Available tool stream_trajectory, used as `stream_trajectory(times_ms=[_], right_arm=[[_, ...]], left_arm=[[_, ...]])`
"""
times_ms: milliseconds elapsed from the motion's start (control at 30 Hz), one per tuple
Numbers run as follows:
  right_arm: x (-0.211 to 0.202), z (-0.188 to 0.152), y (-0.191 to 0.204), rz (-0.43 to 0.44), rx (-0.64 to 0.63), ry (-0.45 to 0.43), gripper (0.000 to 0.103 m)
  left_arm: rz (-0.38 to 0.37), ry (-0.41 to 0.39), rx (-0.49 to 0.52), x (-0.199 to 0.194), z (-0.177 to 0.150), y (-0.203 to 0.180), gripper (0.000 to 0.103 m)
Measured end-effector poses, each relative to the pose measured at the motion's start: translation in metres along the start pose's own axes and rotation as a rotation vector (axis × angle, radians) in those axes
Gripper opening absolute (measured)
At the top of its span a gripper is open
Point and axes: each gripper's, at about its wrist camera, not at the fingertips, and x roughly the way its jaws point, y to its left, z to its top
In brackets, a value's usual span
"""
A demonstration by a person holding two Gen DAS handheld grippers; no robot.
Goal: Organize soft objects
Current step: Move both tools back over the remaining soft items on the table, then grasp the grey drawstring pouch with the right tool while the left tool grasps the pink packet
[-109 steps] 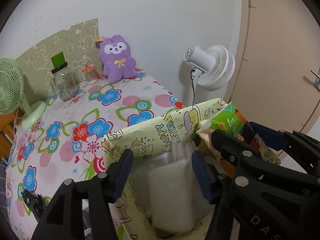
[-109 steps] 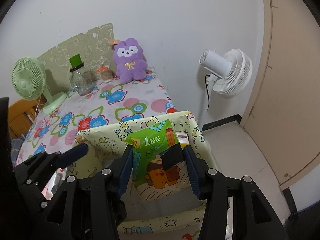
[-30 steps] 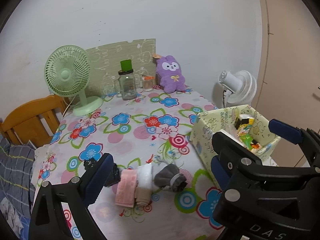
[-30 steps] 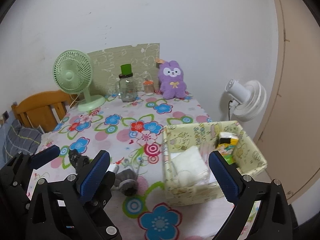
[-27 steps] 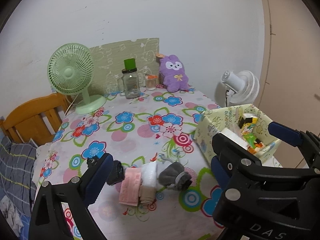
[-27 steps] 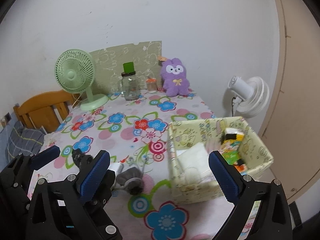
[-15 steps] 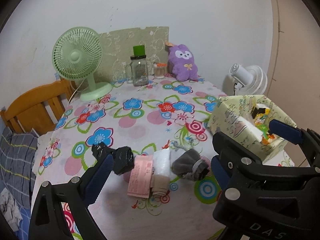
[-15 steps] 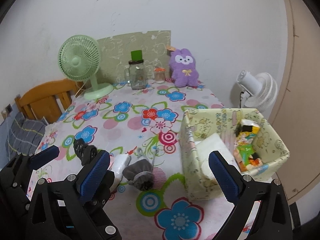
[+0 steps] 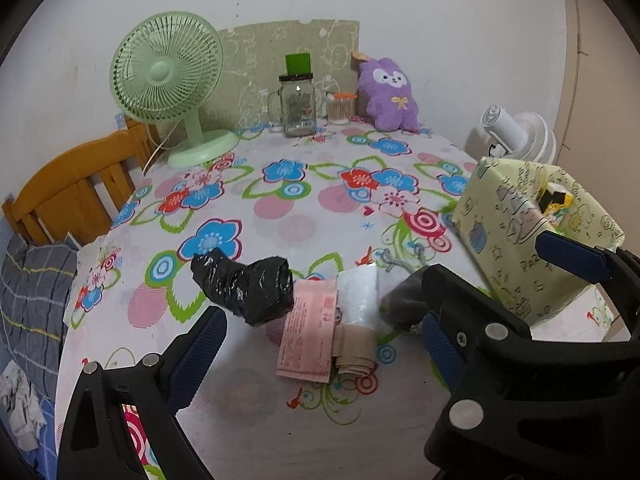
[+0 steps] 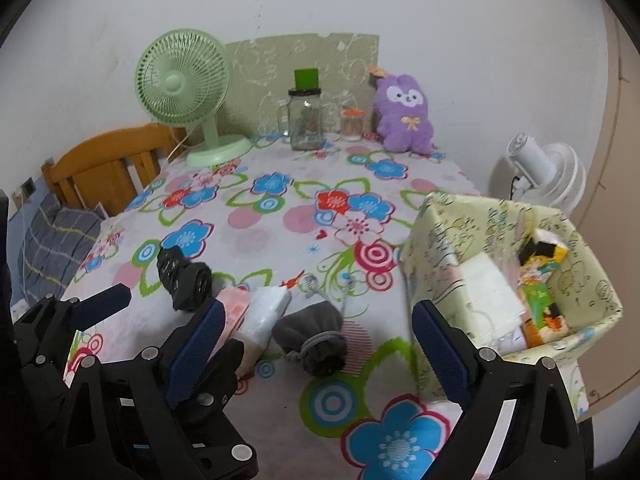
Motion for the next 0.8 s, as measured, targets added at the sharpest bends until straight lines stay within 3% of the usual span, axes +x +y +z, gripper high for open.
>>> stream_trajectory(times_ms=[333, 800], right_arm=[[0.03, -0.006, 0.008, 0.014, -0.008, 0.073, 0.095], [0.067, -0.014, 0.011, 0.005, -0.01, 0.181, 0.081]], left_arm=[[0.016, 0.057, -0.008, 0.025, -0.011, 0.01, 0.099], [0.063, 0.134, -0.045, 0.054, -0.02, 0.031, 0.091]])
